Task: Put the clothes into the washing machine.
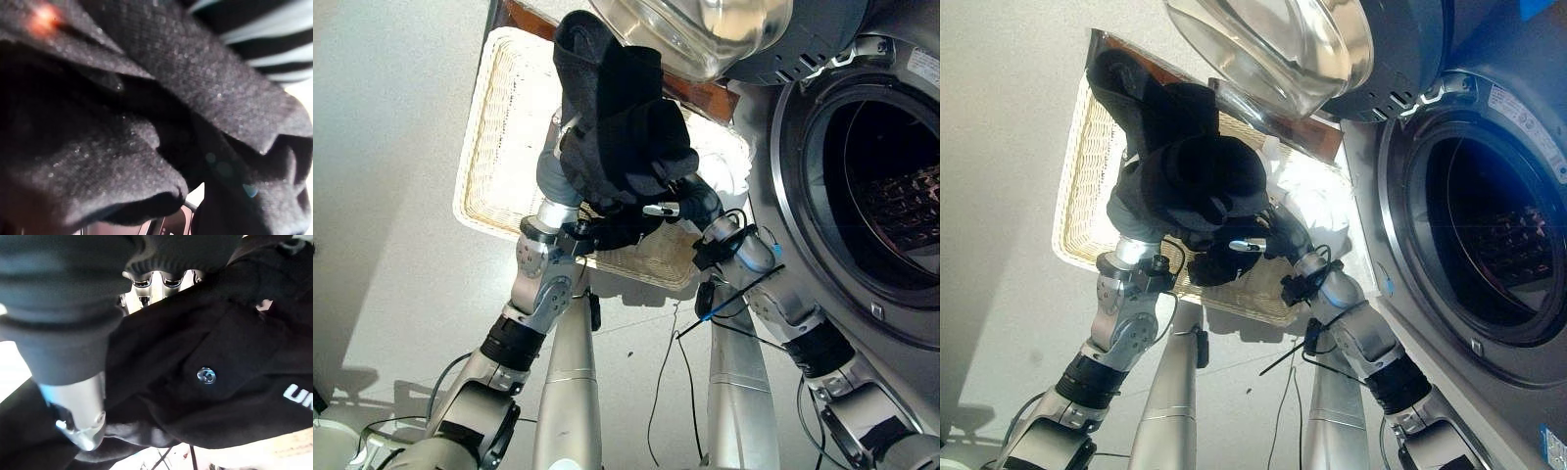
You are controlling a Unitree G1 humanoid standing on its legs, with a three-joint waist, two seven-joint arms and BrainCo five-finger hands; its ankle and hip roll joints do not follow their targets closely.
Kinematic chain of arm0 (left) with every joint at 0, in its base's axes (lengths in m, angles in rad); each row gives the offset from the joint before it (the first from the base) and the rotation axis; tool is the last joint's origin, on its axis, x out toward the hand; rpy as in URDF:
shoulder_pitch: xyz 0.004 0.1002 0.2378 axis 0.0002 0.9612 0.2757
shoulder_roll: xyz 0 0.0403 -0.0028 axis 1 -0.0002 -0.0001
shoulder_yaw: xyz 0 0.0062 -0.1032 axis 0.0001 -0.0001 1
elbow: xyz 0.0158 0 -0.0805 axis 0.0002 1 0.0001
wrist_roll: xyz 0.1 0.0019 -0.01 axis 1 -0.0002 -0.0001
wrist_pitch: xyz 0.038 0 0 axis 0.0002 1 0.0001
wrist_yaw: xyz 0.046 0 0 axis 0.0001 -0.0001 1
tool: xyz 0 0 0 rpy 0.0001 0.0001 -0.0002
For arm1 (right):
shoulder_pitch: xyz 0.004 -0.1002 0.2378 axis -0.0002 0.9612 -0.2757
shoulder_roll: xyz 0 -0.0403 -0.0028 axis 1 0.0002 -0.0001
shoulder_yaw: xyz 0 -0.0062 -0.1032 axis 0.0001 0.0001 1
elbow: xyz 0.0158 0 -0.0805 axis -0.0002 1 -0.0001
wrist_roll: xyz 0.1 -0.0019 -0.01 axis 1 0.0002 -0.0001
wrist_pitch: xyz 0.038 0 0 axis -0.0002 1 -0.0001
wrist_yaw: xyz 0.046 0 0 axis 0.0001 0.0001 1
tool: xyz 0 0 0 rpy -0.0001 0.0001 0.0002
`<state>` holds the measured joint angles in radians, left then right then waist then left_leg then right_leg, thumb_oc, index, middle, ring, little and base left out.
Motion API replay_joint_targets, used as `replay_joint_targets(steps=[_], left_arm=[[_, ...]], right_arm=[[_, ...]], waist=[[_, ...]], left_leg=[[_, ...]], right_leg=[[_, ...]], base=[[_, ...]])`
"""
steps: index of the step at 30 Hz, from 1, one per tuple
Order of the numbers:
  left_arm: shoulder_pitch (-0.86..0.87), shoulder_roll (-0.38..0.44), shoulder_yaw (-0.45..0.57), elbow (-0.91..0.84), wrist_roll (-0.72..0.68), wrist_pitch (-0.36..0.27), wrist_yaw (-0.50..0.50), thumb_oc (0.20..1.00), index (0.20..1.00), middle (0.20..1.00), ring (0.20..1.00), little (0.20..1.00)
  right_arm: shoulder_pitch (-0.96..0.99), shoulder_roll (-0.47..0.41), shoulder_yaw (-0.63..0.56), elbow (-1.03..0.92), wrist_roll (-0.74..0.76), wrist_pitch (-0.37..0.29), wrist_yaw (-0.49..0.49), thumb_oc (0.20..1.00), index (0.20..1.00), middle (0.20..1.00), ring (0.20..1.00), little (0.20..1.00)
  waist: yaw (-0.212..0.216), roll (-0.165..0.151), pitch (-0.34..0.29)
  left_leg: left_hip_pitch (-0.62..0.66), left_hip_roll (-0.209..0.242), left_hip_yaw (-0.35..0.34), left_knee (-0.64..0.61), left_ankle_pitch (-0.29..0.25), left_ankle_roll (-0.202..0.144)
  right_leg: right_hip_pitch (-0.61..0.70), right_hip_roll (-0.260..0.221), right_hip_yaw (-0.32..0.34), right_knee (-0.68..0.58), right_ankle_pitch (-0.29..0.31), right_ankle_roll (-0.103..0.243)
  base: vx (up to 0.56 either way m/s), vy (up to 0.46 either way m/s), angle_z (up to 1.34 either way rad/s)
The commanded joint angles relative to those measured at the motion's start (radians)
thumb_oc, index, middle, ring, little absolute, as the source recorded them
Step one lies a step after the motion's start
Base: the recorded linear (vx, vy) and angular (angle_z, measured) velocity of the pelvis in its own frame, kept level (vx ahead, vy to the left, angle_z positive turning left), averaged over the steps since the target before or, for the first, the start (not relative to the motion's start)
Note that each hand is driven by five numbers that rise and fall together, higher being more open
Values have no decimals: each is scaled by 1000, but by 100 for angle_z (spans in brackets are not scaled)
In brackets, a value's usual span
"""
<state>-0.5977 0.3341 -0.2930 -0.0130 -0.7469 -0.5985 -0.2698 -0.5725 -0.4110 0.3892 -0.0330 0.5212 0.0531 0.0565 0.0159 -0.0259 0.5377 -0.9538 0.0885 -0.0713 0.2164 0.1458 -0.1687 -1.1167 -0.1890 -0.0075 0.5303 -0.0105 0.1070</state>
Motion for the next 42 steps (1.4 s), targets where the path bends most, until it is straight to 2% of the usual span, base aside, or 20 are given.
replay_joint_targets(steps=[1, 5, 6, 8, 9, 10, 12, 13, 14, 15, 19, 20, 21, 28, 31, 36, 37, 38, 40, 42], left_arm=[[-50, -12, 23, -159, 31, -106, -44, 200, 200, 200, 200, 200], [-52, -20, 19, -182, 8, -114, -73, 200, 200, 200, 200, 200], [-65, -19, 22, -190, 3, -113, -80, 200, 200, 200, 200, 200], [-60, -26, 16, -199, 1, -106, -85, 200, 200, 200, 200, 200], [-72, -26, 17, -205, 2, -105, -86, 200, 200, 200, 200, 200], [-65, -30, 12, -206, -6, -102, -88, 200, 200, 200, 200, 200], [-69, -37, 11, -207, -24, -98, -105, 200, 200, 200, 200, 200], [-82, -39, 13, -210, -30, -95, -110, 200, 200, 200, 200, 200], [-83, -40, 12, -210, -33, -92, -111, 200, 200, 200, 200, 200], [-76, -45, 4, -207, -38, -91, -114, 200, 200, 200, 200, 200], [-97, -56, -1, -197, -26, -83, -117, 200, 200, 200, 200, 200], [-84, -62, -4, -194, -18, -82, -114, 200, 200, 200, 200, 200], [-88, -63, -3, -194, -13, -81, -113, 200, 200, 200, 200, 200], [-104, -56, -8, -179, 150, -93, -40, 200, 200, 200, 200, 200], [-125, -21, -7, -169, 397, -108, 43, 200, 200, 200, 200, 200], [-116, -19, -10, -167, 412, -109, 54, 200, 200, 200, 200, 200], [-129, 5, -12, -161, 554, -100, 108, 200, 200, 200, 200, 200], [-129, 5, -12, -161, 554, -100, 108, 200, 200, 200, 200, 200], [-157, 113, -16, -124, 824, -65, 201, 200, 200, 200, 200, 200], [-171, 151, -20, -117, 887, -51, 211, 200, 200, 200, 200, 200]], right_arm=[[-4, -10, 35, -28, -9, 29, 22, 1000, 1000, 1000, 1000, 1000], [-5, -11, 63, 21, -39, 65, 17, 1000, 1000, 1000, 1000, 1000], [-18, -14, 62, 24, -40, 70, 18, 1000, 1000, 1000, 1000, 1000], [-14, -11, 68, 35, -39, 94, 23, 1000, 1000, 1000, 1000, 1000], [-26, -13, 67, 34, -40, 96, 24, 1000, 1000, 1000, 1000, 1000], [-20, -7, 76, 40, -40, 105, 23, 1000, 1000, 1000, 1000, 1000], [-29, -1, 81, 49, -33, 100, 16, 1000, 1000, 1000, 1000, 1000], [-43, 0, 79, 52, -21, 95, 24, 915, 915, 915, 915, 915], [-45, 2, 79, 53, -17, 94, 25, 752, 752, 752, 752, 752], [-43, 11, 86, 54, -8, 92, 10, 200, 200, 200, 200, 200], [-79, 42, 94, 81, 51, 99, 4, 200, 200, 200, 200, 200], [-69, 50, 99, 86, 62, 103, 4, 200, 200, 200, 200, 200], [-74, 53, 99, 87, 69, 105, 4, 200, 200, 200, 200, 200], [-83, 91, 88, 96, 235, 110, 24, 200, 200, 200, 200, 200], [-78, 97, 55, 86, 423, 104, 46, 200, 200, 200, 200, 200], [-68, 100, 54, 88, 439, 105, 50, 200, 200, 200, 200, 200], [-65, 99, 35, 80, 523, 95, 72, 200, 200, 200, 200, 200], [-65, 99, 35, 80, 523, 95, 72, 200, 200, 200, 200, 200], [-45, 69, -23, 51, 683, 56, 127, 200, 200, 200, 200, 200], [-46, 55, -40, 35, 720, 52, 139, 200, 200, 200, 200, 200]], waist=[[-9, 37, -18], [-1, 41, -18], [-2, 40, -18], [-1, 40, -18], [-2, 39, -18], [0, 40, -18], [0, 39, -18], [-1, 38, -18], [-1, 38, -18], [0, 39, -18], [5, 43, -18], [9, 45, -18], [9, 46, -18], [14, 49, -18], [13, 44, -18], [15, 44, -18], [14, 42, -18], [14, 42, -18], [8, 38, -18], [5, 37, -18]], left_leg=[[-49, -123, 11, 77, -19, 117], [-24, -122, 3, 90, -50, 114], [-54, -126, 6, 86, -21, 116], [-28, -127, 0, 95, -50, 115], [-57, -130, 4, 89, -20, 117], [-28, -129, -1, 94, -48, 115], [-34, -131, -2, 94, -42, 116], [-60, -133, 1, 91, -19, 119], [-61, -134, 1, 91, -18, 119], [-39, -133, -4, 99, -43, 116], [-68, -138, -2, 95, -16, 118], [-37, -137, -6, 102, -47, 116], [-44, -138, -6, 101, -40, 117], [-49, -142, -8, 108, -40, 117], [-70, -142, -6, 106, -20, 118], [-43, -140, -11, 111, -48, 116], [-41, -139, -12, 110, -48, 115], [-41, -139, -12, 110, -48, 115], [-42, -133, -12, 113, -53, 113], [-70, -133, -6, 109, -26, 114]], right_leg=[[74, 78, -98, -203, 161, -11], [97, 81, -92, -185, 128, -7], [70, 78, -99, -194, 157, -14], [93, 83, -92, -183, 130, -8], [68, 81, -99, -196, 160, -16], [93, 85, -92, -185, 131, -9], [87, 86, -93, -187, 138, -11], [66, 83, -99, -197, 162, -17], [65, 83, -99, -197, 162, -17], [85, 86, -92, -187, 138, -11], [59, 82, -101, -197, 164, -18], [86, 86, -94, -185, 133, -12], [80, 86, -95, -187, 140, -13], [76, 85, -98, -181, 138, -13], [60, 80, -108, -190, 160, -16], [84, 84, -100, -179, 133, -9], [85, 85, -102, -180, 133, -6], [85, 85, -102, -180, 133, -6], [86, 82, -103, -182, 137, 2], [63, 76, -112, -193, 165, -3]], base=[[42, -5, 1], [17, -4, 3], [-30, -4, 4], [3, -6, 2], [47, -13, 1], [0, 0, 0], [-4, -8, 0], [-37, -7, 0], [0, 0, 0], [0, 0, 0], [4, -4, 0], [44, -6, -1], [45, -1, -2], [-1, 0, 1], [-28, -7, 2], [20, -3, 0], [0, 0, 0], [-7, -29, -5], [0, 0, 0], [-45, 3, -1]])
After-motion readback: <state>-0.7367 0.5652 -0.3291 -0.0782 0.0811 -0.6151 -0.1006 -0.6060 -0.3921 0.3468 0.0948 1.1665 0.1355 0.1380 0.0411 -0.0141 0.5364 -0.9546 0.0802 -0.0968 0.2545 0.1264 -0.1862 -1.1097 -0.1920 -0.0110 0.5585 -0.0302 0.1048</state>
